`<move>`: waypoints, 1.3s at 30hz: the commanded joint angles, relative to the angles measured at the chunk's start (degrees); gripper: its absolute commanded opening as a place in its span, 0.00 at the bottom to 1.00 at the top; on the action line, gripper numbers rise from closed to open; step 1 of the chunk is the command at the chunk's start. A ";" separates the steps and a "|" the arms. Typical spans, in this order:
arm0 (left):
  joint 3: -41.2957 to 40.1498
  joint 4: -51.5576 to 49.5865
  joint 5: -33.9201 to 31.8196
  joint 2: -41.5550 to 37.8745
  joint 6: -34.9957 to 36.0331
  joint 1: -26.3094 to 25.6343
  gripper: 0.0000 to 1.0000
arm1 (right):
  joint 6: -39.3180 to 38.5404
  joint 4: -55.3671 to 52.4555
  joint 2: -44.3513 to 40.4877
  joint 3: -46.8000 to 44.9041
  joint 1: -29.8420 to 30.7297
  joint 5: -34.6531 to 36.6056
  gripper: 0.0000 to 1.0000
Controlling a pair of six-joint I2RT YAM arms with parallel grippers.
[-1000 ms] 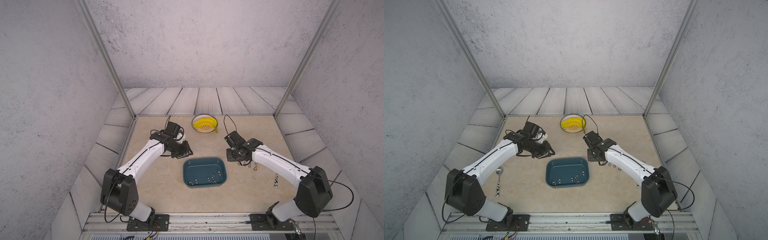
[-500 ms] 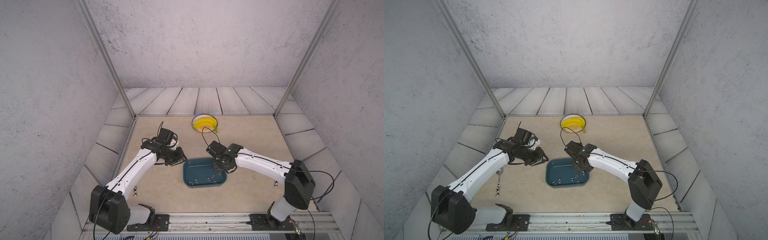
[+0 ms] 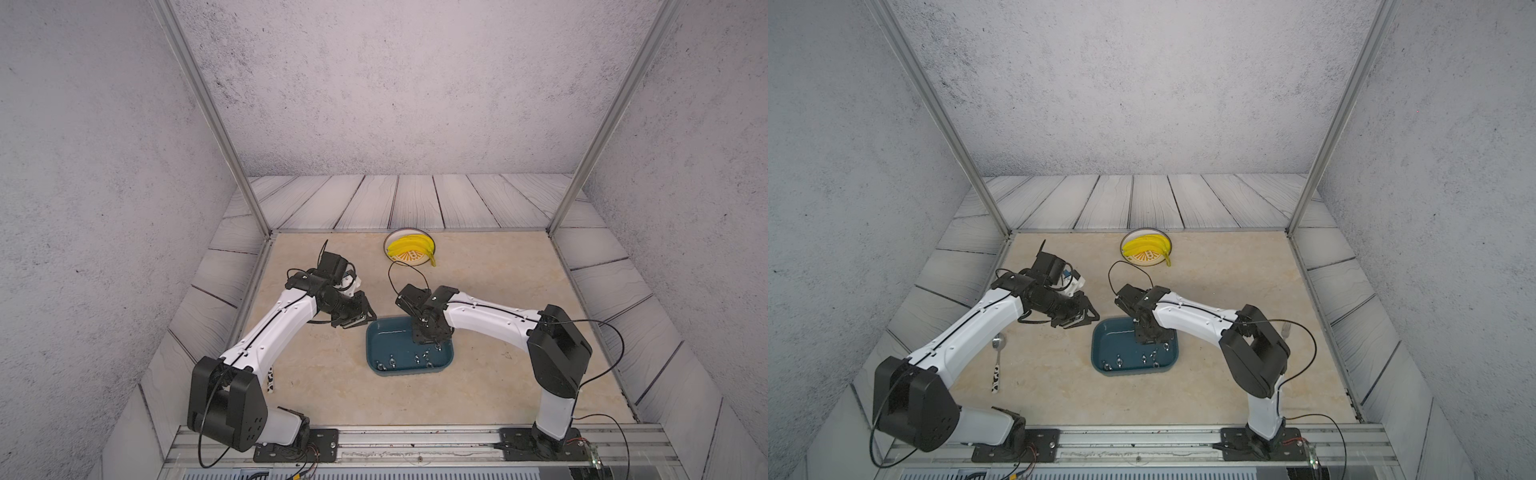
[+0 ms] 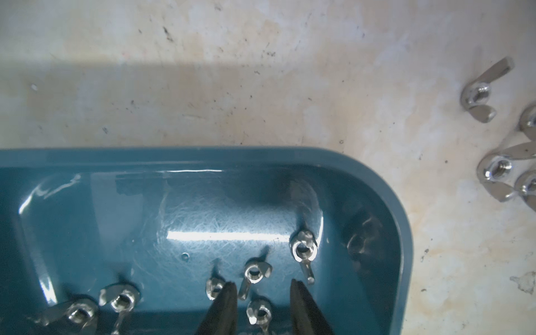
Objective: Take out the wing nut from the storage box
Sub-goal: Pick up the wing nut from the storage box.
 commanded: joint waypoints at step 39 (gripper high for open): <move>-1.70 -1.08 -2.15 0.95 1.45 0.56 0.35 | 0.30 5.03 10.19 -3.15 0.22 -2.75 0.08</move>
